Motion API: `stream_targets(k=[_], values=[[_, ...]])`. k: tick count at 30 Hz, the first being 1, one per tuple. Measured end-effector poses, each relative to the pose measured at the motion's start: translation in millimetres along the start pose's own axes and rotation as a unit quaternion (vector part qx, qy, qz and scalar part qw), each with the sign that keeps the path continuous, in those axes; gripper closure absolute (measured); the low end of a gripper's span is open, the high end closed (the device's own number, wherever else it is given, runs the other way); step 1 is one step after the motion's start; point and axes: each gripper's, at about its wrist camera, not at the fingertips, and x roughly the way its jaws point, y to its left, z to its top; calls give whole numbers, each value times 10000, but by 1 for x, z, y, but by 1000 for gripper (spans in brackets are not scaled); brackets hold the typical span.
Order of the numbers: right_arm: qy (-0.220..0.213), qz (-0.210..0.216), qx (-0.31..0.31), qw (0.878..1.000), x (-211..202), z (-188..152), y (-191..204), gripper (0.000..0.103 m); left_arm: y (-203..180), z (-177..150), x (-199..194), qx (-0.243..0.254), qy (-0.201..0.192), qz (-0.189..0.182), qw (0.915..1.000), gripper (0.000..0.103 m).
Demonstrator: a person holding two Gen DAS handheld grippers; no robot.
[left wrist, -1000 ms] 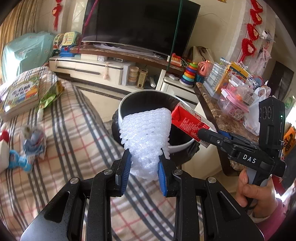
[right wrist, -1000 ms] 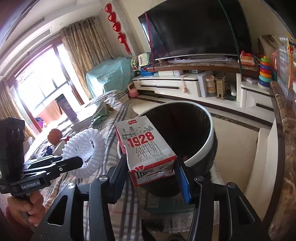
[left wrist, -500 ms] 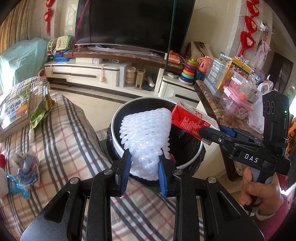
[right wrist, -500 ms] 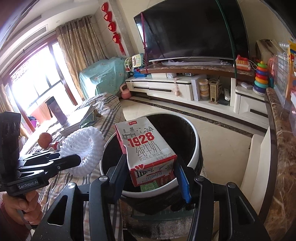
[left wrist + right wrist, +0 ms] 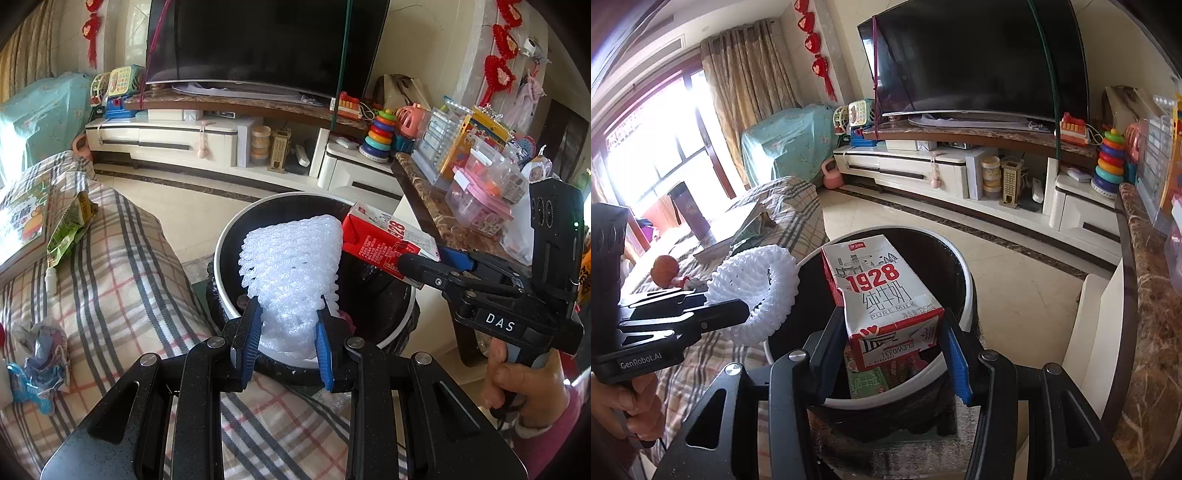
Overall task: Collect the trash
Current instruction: 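Open both tools to drop the foam sleeve and red-white carton into the bin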
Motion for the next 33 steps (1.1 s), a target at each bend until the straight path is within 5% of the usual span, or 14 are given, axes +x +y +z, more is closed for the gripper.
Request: stream_targets(k=[19,22,26,33], values=[[232,-93,-135,9996,21,8,-8,53,-1,13,28,91,263,118,9995,78],[288,-34,-122,9995,23,11,-9,52,0,14,29,65,288,144,9995,70],[345,66,2,9994,25,13,-14,50,2,16,27,-8,248,197,9995,44],[188,151,126,9996,12,6,-10,31,14,3,16,-235,172,231,9993,36]])
